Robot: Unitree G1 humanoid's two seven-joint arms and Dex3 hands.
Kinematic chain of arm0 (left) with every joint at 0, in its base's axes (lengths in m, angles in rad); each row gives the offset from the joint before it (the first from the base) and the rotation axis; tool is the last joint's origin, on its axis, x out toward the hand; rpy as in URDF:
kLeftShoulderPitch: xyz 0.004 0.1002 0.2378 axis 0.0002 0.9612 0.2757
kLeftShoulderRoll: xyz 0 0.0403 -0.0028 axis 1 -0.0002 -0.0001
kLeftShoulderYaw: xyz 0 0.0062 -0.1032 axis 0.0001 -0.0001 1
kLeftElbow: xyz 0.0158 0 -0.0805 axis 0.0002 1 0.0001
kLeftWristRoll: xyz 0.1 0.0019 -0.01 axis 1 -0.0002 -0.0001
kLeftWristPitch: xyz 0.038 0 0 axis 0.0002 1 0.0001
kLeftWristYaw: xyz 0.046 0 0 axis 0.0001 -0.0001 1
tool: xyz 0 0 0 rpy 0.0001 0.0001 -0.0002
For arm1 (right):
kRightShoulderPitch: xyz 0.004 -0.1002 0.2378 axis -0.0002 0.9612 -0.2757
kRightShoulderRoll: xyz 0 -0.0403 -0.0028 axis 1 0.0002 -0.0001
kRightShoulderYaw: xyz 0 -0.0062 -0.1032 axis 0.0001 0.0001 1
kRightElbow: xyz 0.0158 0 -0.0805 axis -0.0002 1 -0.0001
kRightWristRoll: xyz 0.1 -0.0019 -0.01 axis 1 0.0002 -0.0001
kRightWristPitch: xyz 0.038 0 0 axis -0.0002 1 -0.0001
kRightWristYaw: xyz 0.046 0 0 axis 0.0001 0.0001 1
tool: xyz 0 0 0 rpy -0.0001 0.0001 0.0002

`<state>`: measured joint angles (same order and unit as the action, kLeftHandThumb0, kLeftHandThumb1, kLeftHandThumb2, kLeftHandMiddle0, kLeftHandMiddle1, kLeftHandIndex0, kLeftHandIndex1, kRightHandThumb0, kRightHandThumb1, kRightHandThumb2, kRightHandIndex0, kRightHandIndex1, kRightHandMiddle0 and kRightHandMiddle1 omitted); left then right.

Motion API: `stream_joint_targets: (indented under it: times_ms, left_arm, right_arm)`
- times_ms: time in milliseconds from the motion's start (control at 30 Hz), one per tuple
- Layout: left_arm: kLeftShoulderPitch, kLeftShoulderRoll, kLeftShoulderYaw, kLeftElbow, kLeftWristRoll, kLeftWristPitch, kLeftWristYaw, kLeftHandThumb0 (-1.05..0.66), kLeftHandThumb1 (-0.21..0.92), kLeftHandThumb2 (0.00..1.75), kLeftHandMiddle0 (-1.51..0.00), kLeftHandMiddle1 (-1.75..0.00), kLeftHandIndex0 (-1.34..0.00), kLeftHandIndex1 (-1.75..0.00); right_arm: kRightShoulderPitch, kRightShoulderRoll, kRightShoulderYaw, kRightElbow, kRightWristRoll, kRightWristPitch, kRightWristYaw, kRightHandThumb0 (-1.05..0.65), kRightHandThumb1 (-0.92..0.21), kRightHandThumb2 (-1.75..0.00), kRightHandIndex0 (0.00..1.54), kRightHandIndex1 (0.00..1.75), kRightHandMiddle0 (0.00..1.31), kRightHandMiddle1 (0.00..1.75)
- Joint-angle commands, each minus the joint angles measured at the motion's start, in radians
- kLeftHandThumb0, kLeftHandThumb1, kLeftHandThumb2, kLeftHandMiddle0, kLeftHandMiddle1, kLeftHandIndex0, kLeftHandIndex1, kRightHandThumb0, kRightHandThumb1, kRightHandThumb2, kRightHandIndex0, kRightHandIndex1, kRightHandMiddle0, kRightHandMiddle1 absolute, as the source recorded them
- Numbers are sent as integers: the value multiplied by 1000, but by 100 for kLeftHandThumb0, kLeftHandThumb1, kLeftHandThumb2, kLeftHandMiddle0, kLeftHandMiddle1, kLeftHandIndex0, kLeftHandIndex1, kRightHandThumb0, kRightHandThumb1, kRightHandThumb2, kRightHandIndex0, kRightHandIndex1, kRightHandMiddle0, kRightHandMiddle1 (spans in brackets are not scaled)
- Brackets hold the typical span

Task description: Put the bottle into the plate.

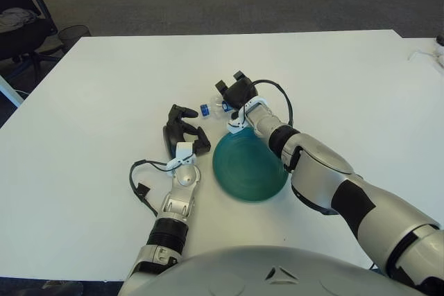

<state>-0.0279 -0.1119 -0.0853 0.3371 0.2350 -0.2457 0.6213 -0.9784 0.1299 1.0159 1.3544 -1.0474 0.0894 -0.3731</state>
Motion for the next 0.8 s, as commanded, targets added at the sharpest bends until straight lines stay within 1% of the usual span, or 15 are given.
stream_joint_targets:
  times_ms: [0,167,400,633,700,767]
  left_arm:
    - [35,-56,3,26,-12,24,-1,0,-6,175,-87,-175,-68,-175]
    - [37,-54,2,24,-18,18,-7,0,-6,175,-87,-175,-68,-175]
    - [32,-54,-1,31,-14,19,3,0,-6,174,-87,-174,-68,-175]
    - [28,-52,0,38,-16,14,1,0,-6,175,-88,-174,-68,-175]
    - [27,-51,1,39,-20,12,-5,0,-6,175,-88,-175,-68,-175]
    - [26,-49,3,41,-27,6,-12,0,-6,175,-88,-175,-68,-175]
  right_arm:
    - [85,-3,-5,39,7,-44,28,0,-24,-141,65,175,45,174]
    - [86,-15,-43,33,35,-84,-5,0,-26,-139,66,172,43,175]
    - [84,-42,-88,25,59,-162,-88,0,-26,-139,67,172,42,175]
    - [77,-55,-126,24,75,-202,-157,0,-26,-139,66,174,41,175]
    - [63,-61,-142,23,81,-211,-174,0,-26,-139,66,174,41,175]
    - [28,-70,-173,17,102,-222,-187,0,-26,-139,66,174,41,175]
